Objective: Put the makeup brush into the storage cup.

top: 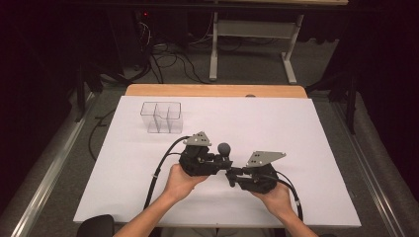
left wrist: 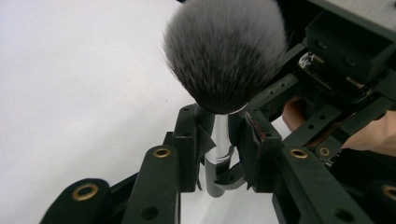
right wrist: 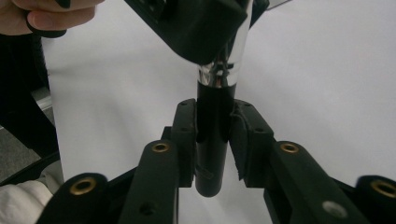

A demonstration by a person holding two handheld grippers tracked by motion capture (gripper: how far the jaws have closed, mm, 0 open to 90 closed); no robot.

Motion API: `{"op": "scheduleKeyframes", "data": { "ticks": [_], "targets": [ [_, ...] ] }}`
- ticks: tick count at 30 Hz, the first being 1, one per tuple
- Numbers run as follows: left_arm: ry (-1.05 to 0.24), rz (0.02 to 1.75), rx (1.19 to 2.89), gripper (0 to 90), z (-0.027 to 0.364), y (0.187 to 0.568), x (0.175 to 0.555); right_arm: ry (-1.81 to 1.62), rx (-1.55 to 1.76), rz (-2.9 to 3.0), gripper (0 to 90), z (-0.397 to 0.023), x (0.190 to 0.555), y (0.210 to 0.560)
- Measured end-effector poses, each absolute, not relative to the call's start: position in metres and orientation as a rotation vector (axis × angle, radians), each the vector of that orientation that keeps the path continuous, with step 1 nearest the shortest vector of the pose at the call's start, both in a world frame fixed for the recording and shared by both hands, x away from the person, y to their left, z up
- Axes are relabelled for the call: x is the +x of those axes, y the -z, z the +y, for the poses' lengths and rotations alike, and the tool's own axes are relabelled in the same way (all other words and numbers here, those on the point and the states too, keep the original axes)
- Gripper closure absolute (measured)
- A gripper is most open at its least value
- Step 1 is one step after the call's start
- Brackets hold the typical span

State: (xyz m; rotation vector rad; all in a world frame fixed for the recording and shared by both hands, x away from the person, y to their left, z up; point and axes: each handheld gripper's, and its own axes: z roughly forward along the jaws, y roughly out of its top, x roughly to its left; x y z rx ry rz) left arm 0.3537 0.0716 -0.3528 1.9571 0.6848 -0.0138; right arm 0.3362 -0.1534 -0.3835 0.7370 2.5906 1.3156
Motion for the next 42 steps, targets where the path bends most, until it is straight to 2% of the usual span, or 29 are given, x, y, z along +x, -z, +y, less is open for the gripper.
{"op": "scheduleKeyframes", "data": {
  "ticks": [5, 10, 21, 34, 42],
  "targets": [
    [0.004, 0.675, 1.966, 70.1, 0.071, 0.353, 0.352, -1.328, 0.733, 2.573, 67.9, -0.154, 0.335, 0.382],
    [-0.010, 0.683, 1.944, 70.1, 0.074, 0.351, 0.353, -1.324, 0.728, 2.557, 56.0, -0.159, 0.333, 0.380],
    [-0.022, 0.675, 1.914, 70.0, 0.080, 0.347, 0.351, -1.357, 0.834, 2.386, 42.2, -0.188, 0.333, 0.372],
    [-0.033, 0.670, 1.909, 70.0, 0.083, 0.346, 0.351, -1.363, 0.912, 2.226, 34.4, -0.221, 0.335, 0.372],
    [-0.036, 0.673, 1.902, 70.0, 0.085, 0.344, 0.352, -1.396, 0.993, 2.148, 33.0, -0.239, 0.339, 0.374]
  ]
}}
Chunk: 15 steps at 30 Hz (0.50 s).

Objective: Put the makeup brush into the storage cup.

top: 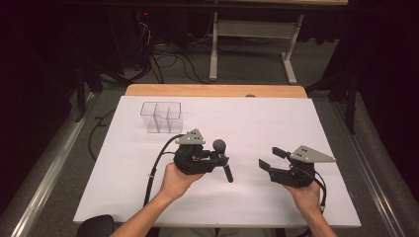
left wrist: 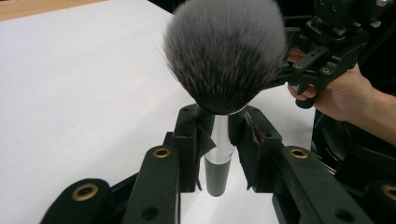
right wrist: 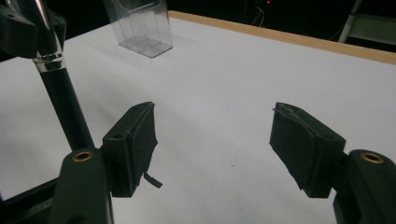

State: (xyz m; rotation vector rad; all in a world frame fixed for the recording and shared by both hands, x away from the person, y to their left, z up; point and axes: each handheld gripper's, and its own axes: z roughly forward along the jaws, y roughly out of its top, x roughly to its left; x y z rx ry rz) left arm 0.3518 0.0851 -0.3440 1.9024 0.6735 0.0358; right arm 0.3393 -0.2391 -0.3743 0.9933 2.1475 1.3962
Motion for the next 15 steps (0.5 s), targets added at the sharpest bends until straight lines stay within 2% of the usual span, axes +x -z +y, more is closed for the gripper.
{"op": "scheduleKeyframes", "data": {
  "ticks": [15],
  "targets": [
    [-0.058, 0.680, 1.878, 70.0, 0.095, 0.336, 0.353, -1.403, 1.111, 2.064, 32.9, -0.262, 0.347, 0.384]
  ]
}}
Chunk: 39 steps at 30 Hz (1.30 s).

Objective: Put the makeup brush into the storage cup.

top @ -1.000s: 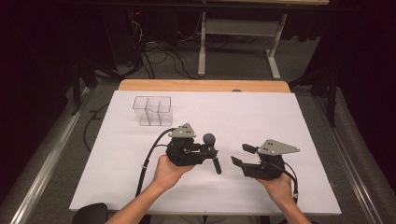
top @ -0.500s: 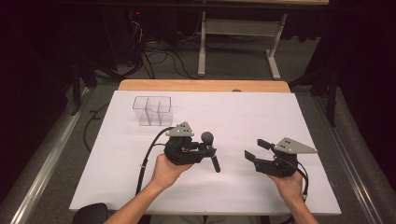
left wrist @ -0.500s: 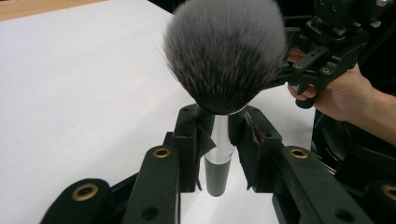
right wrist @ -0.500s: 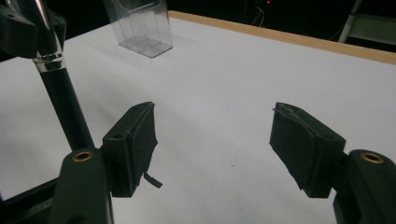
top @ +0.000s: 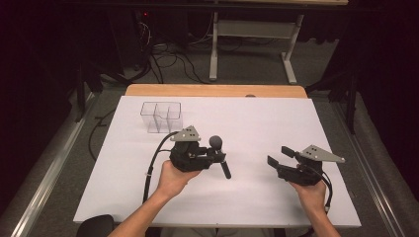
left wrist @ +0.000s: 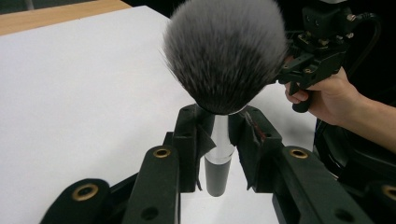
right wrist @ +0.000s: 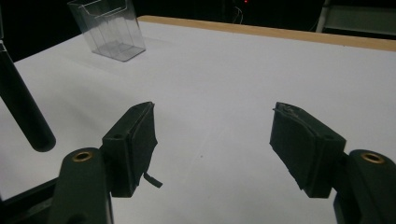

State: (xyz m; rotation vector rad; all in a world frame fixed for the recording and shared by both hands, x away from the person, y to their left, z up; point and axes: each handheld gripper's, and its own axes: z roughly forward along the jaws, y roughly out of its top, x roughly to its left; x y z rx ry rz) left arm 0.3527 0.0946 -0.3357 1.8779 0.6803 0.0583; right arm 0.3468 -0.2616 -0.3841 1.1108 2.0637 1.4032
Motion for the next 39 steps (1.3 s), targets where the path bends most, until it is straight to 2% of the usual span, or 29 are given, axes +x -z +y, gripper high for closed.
{"op": "scheduleKeyframes", "data": {
  "ticks": [39],
  "targets": [
    [-0.172, 0.752, 1.815, 70.0, 0.136, 0.301, 0.359, -1.401, 1.128, 2.067, 30.7, -0.263, 0.341, 0.397]
  ]
}}
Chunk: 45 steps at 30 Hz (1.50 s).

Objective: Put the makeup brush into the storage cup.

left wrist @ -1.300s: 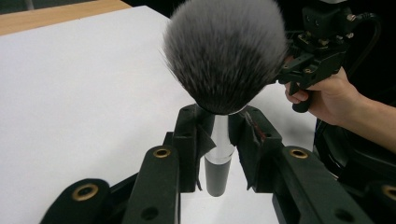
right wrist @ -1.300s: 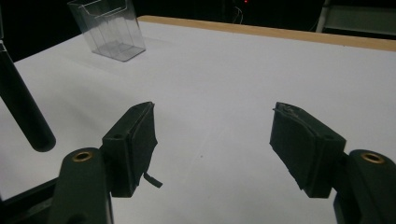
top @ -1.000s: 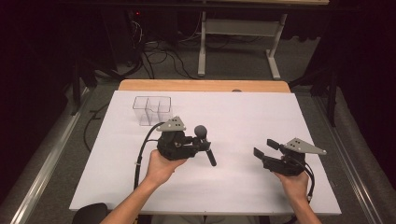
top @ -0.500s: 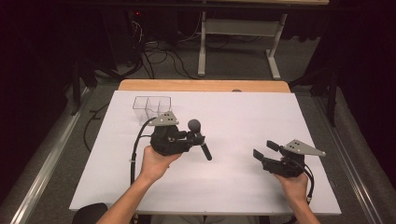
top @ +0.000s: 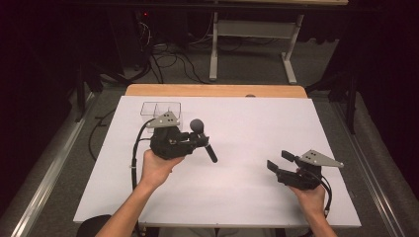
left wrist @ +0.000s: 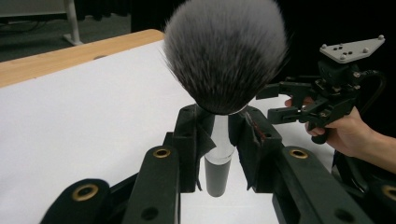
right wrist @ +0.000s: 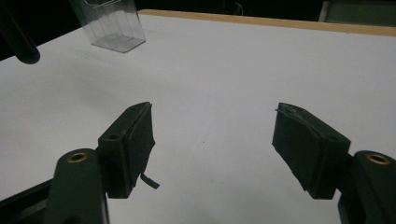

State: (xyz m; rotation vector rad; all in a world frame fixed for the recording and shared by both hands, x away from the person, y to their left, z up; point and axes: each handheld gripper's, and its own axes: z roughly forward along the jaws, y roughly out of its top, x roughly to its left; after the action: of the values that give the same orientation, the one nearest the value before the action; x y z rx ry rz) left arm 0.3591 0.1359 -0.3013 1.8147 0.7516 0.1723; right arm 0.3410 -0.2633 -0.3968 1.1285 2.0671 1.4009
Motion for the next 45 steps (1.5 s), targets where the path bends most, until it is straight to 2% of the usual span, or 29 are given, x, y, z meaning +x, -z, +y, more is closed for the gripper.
{"op": "scheduleKeyframes", "data": {
  "ticks": [45],
  "targets": [
    [-0.289, 0.809, 1.817, 70.0, 0.165, 0.266, 0.371, -1.409, 1.132, 2.076, 30.0, -0.260, 0.341, 0.400]
  ]
}}
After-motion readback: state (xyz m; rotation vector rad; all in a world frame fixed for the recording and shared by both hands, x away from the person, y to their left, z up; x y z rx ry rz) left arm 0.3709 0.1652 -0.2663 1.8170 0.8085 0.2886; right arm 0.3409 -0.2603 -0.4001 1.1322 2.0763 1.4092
